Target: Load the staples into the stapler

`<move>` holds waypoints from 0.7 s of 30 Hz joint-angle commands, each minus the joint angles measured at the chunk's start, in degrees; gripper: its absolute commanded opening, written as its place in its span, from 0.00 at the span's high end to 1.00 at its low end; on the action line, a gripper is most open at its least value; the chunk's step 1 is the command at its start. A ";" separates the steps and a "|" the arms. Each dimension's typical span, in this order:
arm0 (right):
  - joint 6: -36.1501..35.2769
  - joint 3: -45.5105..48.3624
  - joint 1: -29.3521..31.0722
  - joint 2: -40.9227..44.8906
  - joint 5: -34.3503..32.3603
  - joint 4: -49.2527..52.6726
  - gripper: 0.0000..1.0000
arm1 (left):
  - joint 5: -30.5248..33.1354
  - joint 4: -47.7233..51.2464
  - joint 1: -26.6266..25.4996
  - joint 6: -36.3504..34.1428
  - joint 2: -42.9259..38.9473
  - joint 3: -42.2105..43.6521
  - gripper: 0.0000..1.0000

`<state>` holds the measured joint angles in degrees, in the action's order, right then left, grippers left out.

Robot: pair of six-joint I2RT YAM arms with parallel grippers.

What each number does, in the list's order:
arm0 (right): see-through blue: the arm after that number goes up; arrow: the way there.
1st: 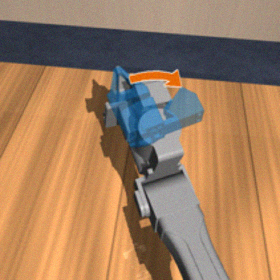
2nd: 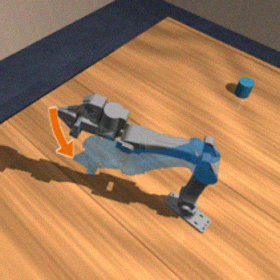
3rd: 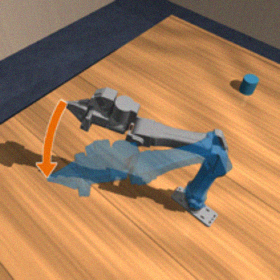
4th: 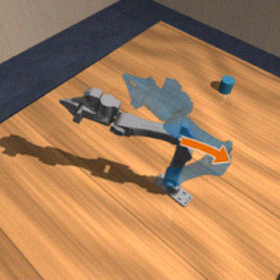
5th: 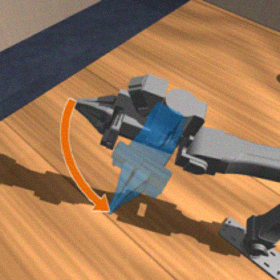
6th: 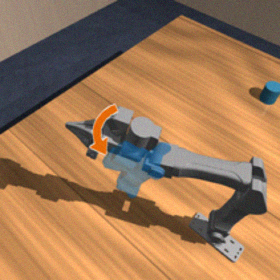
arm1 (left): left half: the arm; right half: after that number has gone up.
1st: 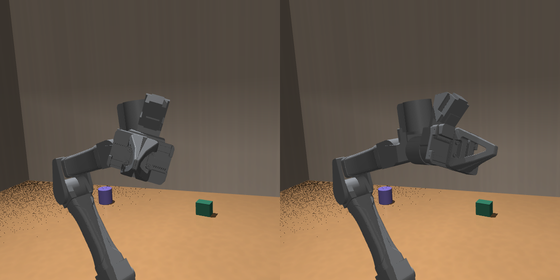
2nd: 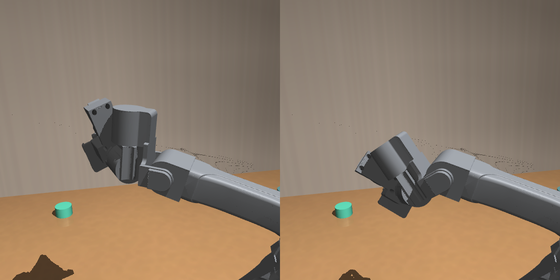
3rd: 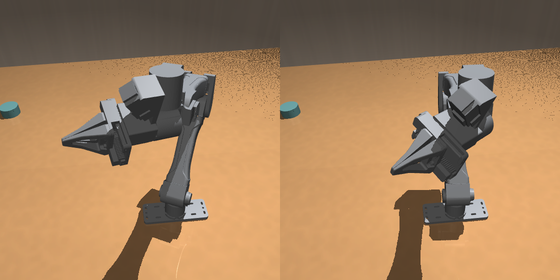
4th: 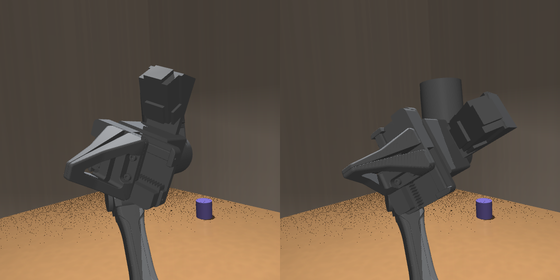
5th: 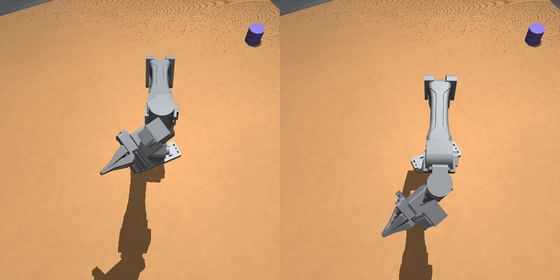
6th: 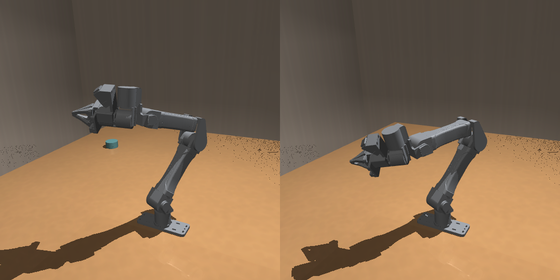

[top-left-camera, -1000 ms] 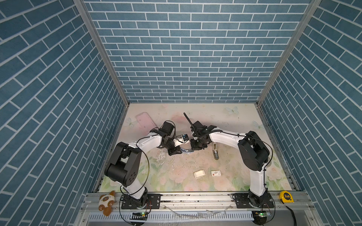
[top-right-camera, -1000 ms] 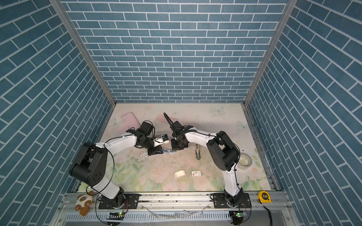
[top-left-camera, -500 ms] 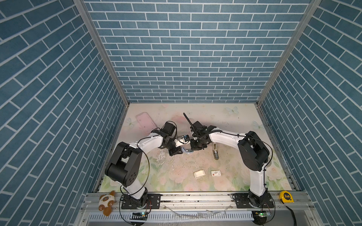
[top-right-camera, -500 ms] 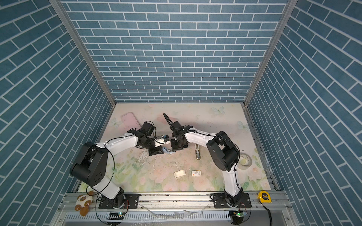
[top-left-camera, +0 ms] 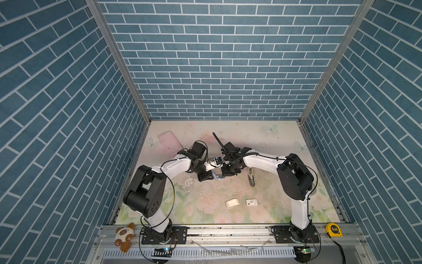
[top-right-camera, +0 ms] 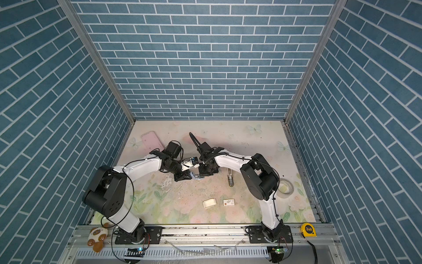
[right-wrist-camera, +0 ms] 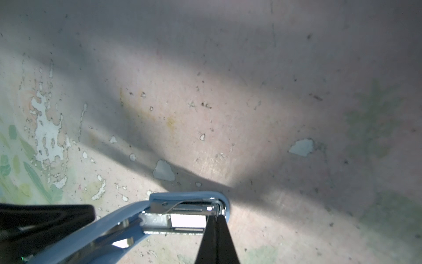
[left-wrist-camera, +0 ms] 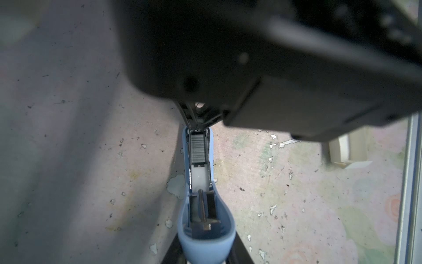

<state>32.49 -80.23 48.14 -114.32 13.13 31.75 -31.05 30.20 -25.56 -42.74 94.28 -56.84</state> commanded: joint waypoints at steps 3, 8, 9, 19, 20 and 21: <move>-1.63 -1.81 0.63 1.73 -1.87 1.83 1.00 | -0.15 1.53 -0.45 0.56 0.26 -1.33 0.70; -1.86 -2.37 0.95 1.47 -2.13 1.92 1.00 | 0.19 2.21 -0.41 0.64 1.42 -2.57 0.70; -1.90 -2.40 1.14 1.41 -2.14 1.96 1.00 | 0.28 2.35 -0.45 0.72 1.72 -2.79 0.70; -2.17 -2.98 1.90 0.93 -2.71 2.09 1.00 | 0.77 2.92 -0.72 0.88 2.37 -3.54 0.69; -2.17 -2.93 2.01 0.77 -2.78 2.04 1.00 | 0.85 3.07 -0.84 0.91 2.55 -3.79 0.69; -2.17 -3.04 2.00 0.68 -2.75 2.09 1.00 | 1.01 3.32 -0.91 0.86 2.81 -4.01 0.69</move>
<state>31.59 -81.12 49.43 -114.32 10.70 32.27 -30.63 32.32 -25.98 -42.11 95.74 -59.18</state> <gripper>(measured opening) 0.040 0.308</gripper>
